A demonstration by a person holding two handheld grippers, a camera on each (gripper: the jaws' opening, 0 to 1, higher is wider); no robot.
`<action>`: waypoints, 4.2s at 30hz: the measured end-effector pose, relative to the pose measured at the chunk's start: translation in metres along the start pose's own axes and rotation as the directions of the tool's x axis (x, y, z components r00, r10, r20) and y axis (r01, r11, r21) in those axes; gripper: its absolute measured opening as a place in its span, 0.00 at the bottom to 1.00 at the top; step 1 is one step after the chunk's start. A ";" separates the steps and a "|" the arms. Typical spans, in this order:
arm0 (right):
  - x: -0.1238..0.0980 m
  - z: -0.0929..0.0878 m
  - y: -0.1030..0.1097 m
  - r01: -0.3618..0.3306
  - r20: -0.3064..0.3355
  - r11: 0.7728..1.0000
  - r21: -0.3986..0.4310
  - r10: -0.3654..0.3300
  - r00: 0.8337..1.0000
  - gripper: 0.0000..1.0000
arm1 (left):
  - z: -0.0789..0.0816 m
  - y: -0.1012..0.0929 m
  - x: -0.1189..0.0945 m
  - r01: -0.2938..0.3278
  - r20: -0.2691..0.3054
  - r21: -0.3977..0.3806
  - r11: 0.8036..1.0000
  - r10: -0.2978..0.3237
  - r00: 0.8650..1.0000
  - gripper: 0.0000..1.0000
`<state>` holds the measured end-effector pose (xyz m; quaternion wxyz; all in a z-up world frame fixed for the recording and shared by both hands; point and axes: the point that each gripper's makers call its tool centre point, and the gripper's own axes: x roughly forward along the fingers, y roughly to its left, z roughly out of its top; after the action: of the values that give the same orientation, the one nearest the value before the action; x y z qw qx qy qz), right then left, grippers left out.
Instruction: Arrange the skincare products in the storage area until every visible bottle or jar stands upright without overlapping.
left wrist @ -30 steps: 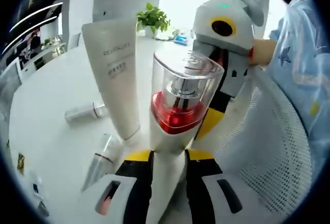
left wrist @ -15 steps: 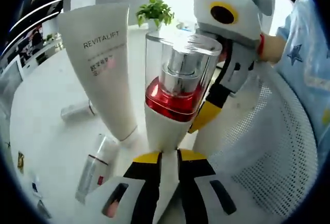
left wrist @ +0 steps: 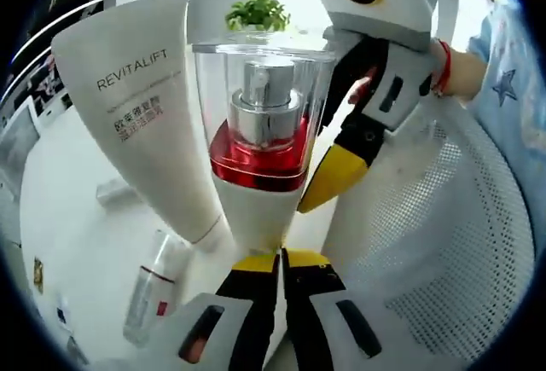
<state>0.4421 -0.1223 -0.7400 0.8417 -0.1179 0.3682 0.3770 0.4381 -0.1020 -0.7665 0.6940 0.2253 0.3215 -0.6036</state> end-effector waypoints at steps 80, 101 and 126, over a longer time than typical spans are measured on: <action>0.002 0.013 -0.004 0.037 0.065 0.989 -0.141 -0.028 0.997 0.25 | 0.015 0.002 0.009 -0.018 0.071 0.127 0.992 0.009 0.997 0.31; 0.008 0.014 0.004 0.008 0.067 0.990 -0.140 0.001 0.998 0.26 | 0.024 -0.003 0.002 -0.016 0.100 0.187 0.982 -0.003 0.995 0.33; 0.007 0.013 0.000 0.067 0.054 0.988 -0.140 -0.060 0.997 0.26 | -0.034 0.070 -0.048 -0.228 -0.048 -0.080 0.970 0.225 0.973 0.31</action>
<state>0.4525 -0.1121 -0.7362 0.8517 -0.1797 0.3157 0.3778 0.4980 -0.0329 -0.7614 0.7609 0.2424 0.3322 -0.5020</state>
